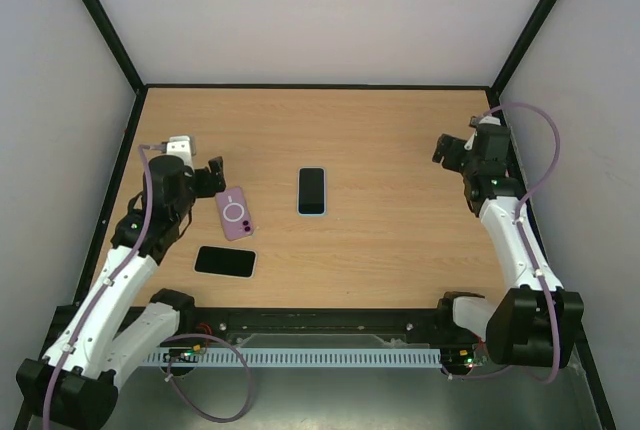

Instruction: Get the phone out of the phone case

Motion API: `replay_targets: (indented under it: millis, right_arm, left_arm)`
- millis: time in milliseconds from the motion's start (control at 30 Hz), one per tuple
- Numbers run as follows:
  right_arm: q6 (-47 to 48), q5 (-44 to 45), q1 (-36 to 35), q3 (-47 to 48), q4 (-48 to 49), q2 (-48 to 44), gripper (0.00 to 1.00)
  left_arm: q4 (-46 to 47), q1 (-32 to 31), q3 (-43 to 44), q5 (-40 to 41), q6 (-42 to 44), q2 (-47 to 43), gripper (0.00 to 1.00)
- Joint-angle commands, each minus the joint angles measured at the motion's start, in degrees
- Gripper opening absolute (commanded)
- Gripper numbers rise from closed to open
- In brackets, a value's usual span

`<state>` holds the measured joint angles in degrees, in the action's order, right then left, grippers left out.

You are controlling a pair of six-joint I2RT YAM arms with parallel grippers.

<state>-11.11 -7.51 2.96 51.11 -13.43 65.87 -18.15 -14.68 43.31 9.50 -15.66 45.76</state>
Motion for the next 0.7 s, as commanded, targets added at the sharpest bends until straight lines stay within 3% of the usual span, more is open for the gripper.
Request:
replay_targets:
  millis: [0,67,100,300,433,633,667]
  right_arm:
    - [-0.46,-2.31,-0.53,-0.81,0.44,-2.85,0.97]
    - [0.09,-5.68,-0.59,-0.13,-0.73,-4.06,0.97]
    - [0.67,-8.00,-0.62,0.02,-1.10,-4.81,0.97]
    - [2.79,-23.31,-0.78,-2.37,1.00,-9.45,0.98]
    - [4.12,-24.64,-0.83,-5.29,0.96,-10.63,0.98]
    - [6.22,-25.02,-0.90,-8.07,0.99,-13.74,0.97]
    - [6.51,-25.92,-0.92,-8.81,1.35,-14.25,0.98]
  left_arm:
    - [2.19,0.33,-0.69,-6.07,-1.53,0.10,0.77]
    - [2.01,-2.33,0.24,-8.06,-2.65,1.42,0.69]
    - [1.41,-4.38,1.17,-7.82,-3.31,2.66,0.69]
    - [-2.70,-20.32,5.76,-1.73,-10.92,11.40,0.88]
    - [-1.96,-27.43,6.09,-0.69,-18.32,17.77,0.98]
    - [-2.10,-32.51,10.65,0.69,-23.07,31.16,1.00]
    - [-2.57,-32.60,13.36,2.54,-23.61,36.63,1.00]
